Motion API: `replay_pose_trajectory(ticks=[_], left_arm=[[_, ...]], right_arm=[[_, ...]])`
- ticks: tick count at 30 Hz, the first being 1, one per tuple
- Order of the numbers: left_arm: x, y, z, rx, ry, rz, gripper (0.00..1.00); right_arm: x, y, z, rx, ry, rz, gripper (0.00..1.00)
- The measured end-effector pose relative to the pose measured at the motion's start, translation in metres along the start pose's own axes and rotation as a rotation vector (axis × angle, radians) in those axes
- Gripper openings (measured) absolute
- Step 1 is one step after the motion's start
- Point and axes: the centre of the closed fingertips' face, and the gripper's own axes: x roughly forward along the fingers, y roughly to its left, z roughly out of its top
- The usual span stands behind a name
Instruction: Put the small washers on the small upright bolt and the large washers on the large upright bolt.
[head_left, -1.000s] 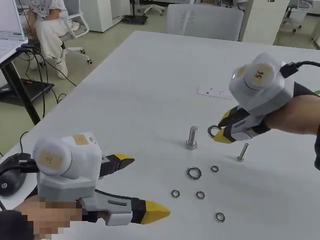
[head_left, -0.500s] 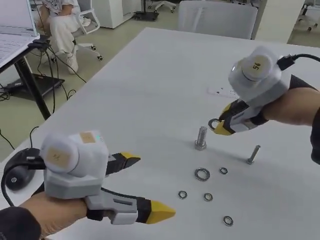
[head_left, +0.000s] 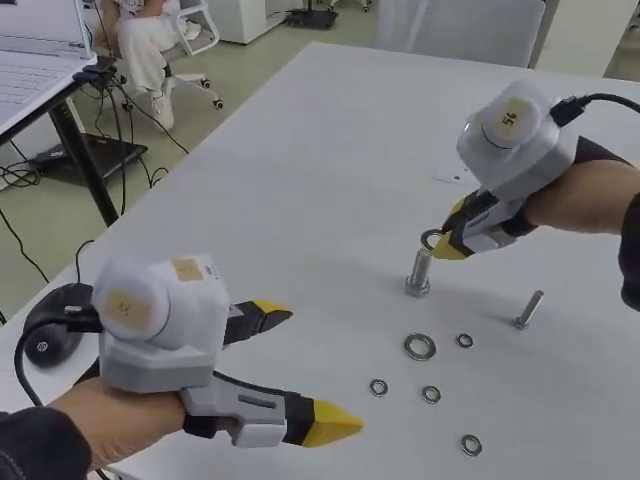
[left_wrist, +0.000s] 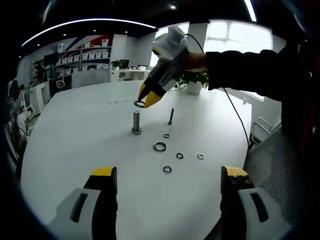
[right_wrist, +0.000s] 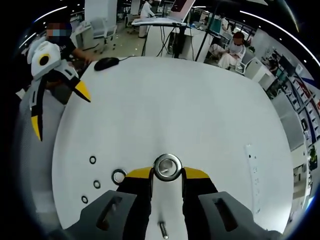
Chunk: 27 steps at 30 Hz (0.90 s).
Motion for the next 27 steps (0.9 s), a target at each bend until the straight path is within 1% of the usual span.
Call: replay_pose_trajectory(ticks=[12,18,23,27], left_arm=[[0.001,0.001,-0.001,-0.006,-0.002,0.007,0.85],[0.0,0.002,-0.001,-0.008,-0.004,0.01,0.85],[0.0,0.002,-0.001,-0.011,-0.007,0.009,0.85],[0.0,0.003,-0.002,-0.012,-0.005,0.007,0.85]], right_arm=[[0.016,0.001,-0.004,-0.009,0.037,0.044,0.23],[0.02,0.0,-0.006,-0.009,0.052,0.059,0.23],[0.023,0.003,-0.006,-0.005,0.057,0.077,0.23],[0.027,0.005,-0.01,-0.008,0.072,0.088,0.23]])
